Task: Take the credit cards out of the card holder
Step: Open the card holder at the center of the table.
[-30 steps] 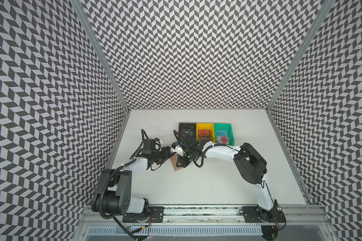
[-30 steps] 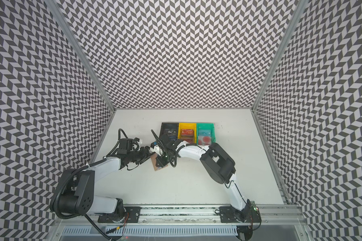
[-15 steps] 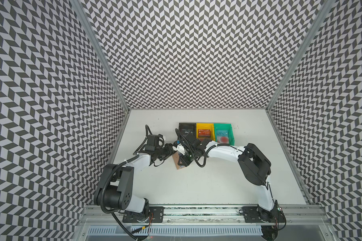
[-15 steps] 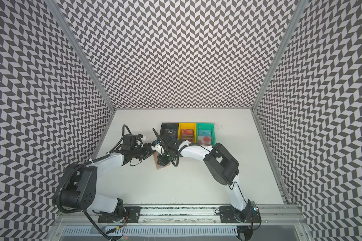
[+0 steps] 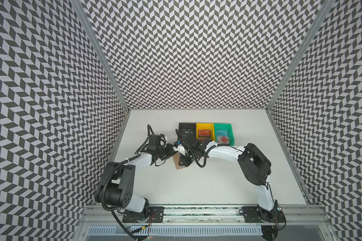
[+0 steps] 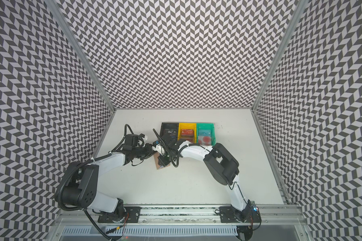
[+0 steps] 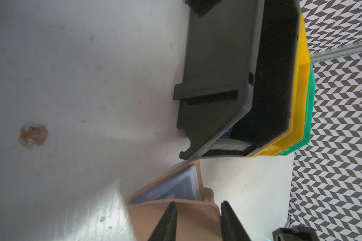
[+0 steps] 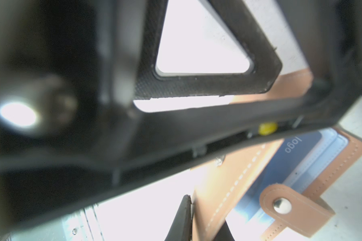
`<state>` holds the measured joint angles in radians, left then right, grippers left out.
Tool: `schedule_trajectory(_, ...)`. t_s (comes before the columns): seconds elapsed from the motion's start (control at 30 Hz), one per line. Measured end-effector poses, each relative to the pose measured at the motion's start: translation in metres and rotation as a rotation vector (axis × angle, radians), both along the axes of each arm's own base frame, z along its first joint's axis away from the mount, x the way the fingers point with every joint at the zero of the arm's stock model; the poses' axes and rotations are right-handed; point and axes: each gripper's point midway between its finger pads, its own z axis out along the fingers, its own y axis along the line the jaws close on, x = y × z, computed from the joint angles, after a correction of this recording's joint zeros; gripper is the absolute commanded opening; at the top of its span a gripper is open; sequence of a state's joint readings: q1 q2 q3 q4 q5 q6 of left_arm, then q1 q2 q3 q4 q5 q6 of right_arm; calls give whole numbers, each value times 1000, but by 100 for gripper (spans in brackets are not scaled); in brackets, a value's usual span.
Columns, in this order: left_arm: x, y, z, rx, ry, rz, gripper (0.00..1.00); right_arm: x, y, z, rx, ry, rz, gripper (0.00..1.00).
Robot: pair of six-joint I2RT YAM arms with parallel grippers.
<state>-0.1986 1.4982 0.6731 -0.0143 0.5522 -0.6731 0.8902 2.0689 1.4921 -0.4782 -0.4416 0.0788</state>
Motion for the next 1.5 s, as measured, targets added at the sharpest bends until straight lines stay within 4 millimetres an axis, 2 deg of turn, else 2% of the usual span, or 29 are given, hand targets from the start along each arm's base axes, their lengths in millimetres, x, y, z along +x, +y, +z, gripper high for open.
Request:
schedule_trajectory(0.17, 0, -2, 1, -1, -3, -7, 23, -1, 2, 3, 12, -9, 10, 23)
schedule_trajectory(0.47, -1, -3, 2, -6, -6, -11, 12, -1, 3, 10, 23, -14, 7, 25)
schedule_trajectory(0.63, -1, -3, 4, -8, -12, -13, 1, -2, 4, 11, 29, -8, 11, 25)
schedule_trajectory(0.9, -2, -3, 5, -10, -15, -13, 0, -3, 5, 12, 35, -3, 16, 25)
schedule_trajectory(1.07, -2, -2, 7, -9, -19, -13, 0, -3, 5, 13, 38, -5, 17, 30)
schedule_trajectory(1.17, -4, 1, 12, -10, -31, -5, 0, -2, 4, 24, 53, -21, 17, 32)
schedule_trajectory(1.37, -10, 15, 19, -2, -52, 24, 0, 12, -5, 68, 140, -65, -12, 33)
schedule_trajectory(1.5, -17, 25, 13, 15, -41, 50, 0, 25, -15, 76, 176, -65, -45, 19)
